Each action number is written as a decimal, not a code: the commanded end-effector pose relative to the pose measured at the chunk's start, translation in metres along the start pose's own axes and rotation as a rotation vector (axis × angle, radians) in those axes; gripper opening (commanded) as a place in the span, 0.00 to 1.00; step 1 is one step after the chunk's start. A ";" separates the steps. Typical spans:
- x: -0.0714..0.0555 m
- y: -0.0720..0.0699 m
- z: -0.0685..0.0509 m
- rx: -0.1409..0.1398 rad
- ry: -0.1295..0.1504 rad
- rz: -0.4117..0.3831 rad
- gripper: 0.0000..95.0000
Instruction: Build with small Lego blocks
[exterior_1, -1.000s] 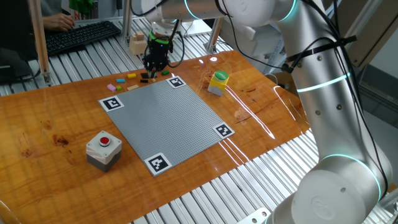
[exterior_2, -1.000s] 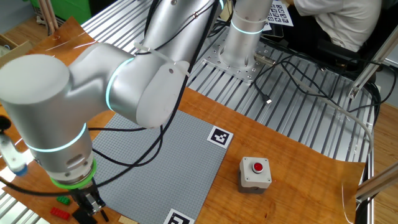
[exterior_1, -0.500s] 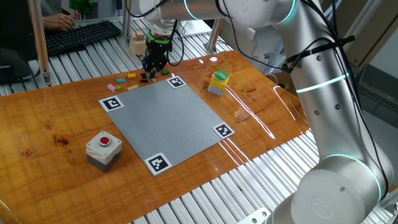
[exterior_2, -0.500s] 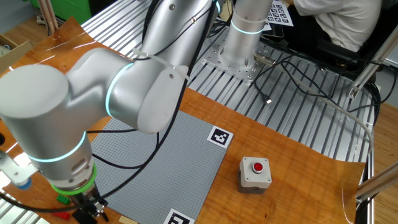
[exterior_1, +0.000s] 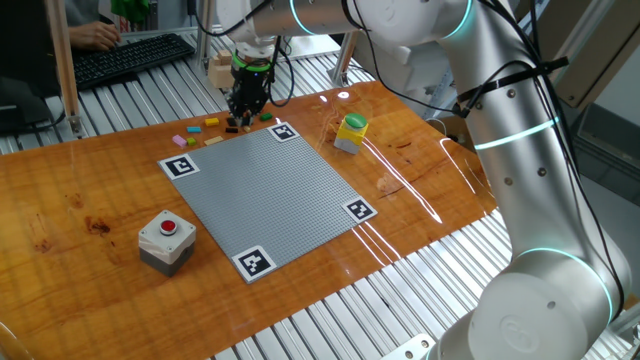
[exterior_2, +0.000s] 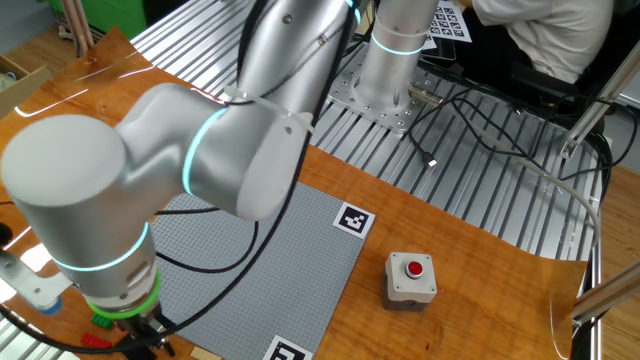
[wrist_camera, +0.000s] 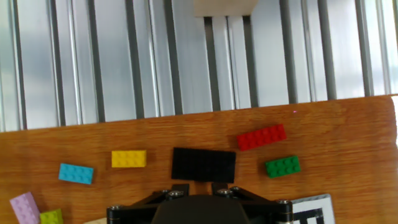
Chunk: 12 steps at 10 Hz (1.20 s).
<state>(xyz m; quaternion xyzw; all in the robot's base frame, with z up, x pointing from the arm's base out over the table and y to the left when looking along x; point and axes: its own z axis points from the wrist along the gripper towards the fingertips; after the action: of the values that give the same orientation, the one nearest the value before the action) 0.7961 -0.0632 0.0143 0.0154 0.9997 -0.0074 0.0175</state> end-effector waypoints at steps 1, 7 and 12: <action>-0.001 -0.003 0.002 -0.004 0.007 -0.017 0.20; -0.001 -0.002 0.006 -0.003 0.010 -0.024 0.00; -0.001 -0.002 0.003 -0.008 0.010 -0.004 0.00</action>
<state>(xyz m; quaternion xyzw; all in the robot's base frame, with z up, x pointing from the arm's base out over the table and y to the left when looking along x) 0.7988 -0.0646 0.0113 0.0132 0.9998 -0.0030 0.0127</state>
